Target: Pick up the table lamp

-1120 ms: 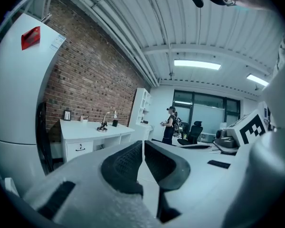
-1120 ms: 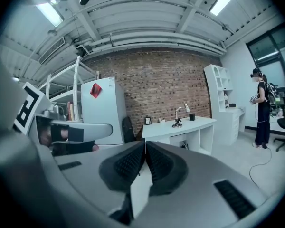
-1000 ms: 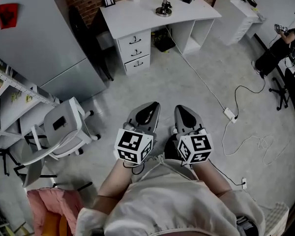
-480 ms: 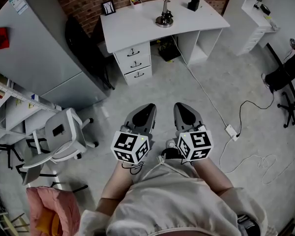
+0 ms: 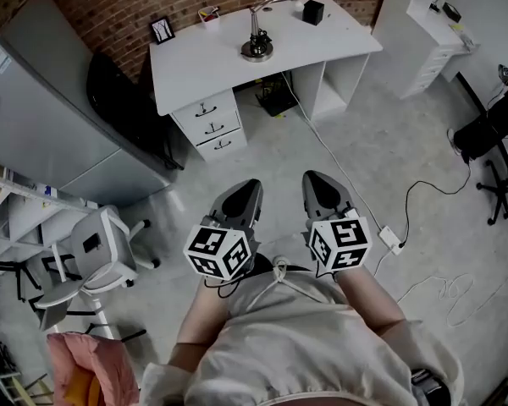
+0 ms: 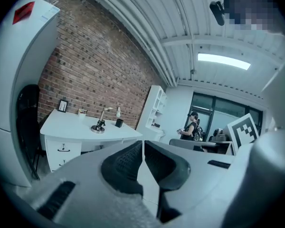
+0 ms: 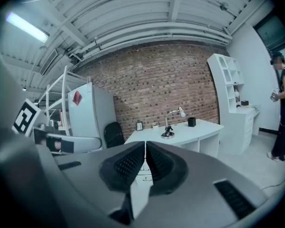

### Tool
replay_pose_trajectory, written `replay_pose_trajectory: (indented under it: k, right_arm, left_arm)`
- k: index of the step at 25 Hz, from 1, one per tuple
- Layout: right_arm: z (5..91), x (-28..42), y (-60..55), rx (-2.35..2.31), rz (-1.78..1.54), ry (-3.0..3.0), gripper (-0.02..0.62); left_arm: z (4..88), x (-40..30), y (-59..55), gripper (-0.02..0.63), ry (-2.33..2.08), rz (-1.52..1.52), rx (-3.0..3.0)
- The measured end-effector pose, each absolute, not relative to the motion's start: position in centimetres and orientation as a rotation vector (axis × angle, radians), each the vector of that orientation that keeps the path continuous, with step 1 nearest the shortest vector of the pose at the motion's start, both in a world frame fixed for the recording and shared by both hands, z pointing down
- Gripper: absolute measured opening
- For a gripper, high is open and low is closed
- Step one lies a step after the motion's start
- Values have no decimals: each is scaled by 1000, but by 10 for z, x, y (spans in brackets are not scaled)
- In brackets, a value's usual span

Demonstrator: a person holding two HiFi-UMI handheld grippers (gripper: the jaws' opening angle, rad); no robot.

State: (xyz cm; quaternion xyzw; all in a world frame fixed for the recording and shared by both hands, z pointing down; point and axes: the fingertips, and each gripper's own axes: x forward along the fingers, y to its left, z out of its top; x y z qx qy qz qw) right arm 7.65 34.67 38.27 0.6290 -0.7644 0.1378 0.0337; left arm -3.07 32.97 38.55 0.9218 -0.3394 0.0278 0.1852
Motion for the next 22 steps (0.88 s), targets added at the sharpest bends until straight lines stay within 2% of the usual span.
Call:
replay_pose_trajectory:
  k: [11, 22]
  right_arm:
    - [410, 114, 267, 1979, 474, -2290, 29]
    - [394, 123, 91, 2082, 461, -2193, 29]
  left_arm:
    - [419, 7, 245, 29, -893, 128, 2586]
    - [395, 20, 50, 29, -769, 125, 2646]
